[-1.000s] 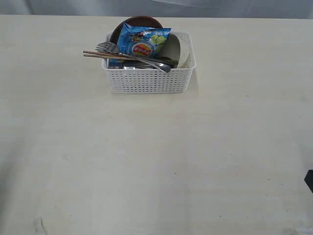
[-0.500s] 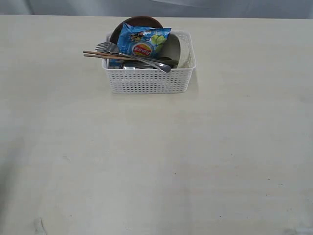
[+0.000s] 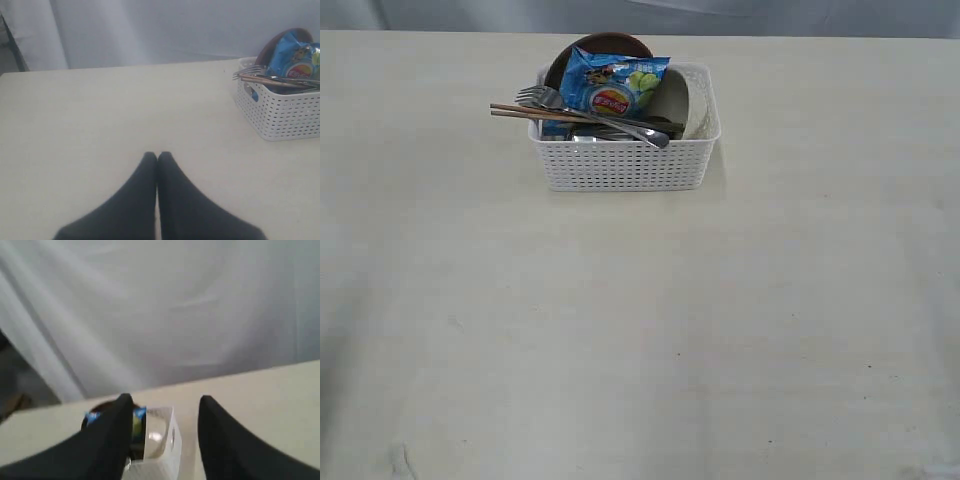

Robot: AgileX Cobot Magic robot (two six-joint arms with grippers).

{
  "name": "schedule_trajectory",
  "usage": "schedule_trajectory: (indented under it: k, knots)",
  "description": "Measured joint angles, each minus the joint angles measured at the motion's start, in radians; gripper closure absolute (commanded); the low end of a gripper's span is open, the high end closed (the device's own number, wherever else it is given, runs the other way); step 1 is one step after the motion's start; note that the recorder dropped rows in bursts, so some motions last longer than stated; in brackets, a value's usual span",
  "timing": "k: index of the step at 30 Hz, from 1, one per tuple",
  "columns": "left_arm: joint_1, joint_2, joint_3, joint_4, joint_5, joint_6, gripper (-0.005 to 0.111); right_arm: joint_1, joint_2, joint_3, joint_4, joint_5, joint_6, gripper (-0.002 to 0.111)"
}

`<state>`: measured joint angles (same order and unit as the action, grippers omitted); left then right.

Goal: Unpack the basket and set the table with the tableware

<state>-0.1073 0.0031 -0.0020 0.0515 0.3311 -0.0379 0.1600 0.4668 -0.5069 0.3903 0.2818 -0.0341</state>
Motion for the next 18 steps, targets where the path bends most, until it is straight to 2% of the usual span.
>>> schedule_trajectory:
  k: [4, 6, 9, 11, 18]
  knots:
    - [0.000, 0.000, 0.000, 0.000, 0.000, 0.000, 0.107, 0.051, 0.250, -0.218, 0.007, 0.250, -0.120, 0.079]
    - [0.000, 0.000, 0.000, 0.000, 0.000, 0.000, 0.107, 0.079, 0.368, -0.329, 0.011, 0.364, -0.171, 0.078]
    - [0.000, 0.000, 0.000, 0.000, 0.000, 0.000, 0.107, 0.129, 0.548, -0.471, 0.014, 0.480, -0.237, 0.072]
    - [0.000, 0.000, 0.000, 0.000, 0.000, 0.000, 0.107, 0.171, 0.673, -0.558, 0.019, 0.537, -0.275, 0.068]
    - [0.000, 0.000, 0.000, 0.000, 0.000, 0.000, 0.107, 0.319, 1.036, -0.784, 0.026, 0.582, -0.317, 0.068]
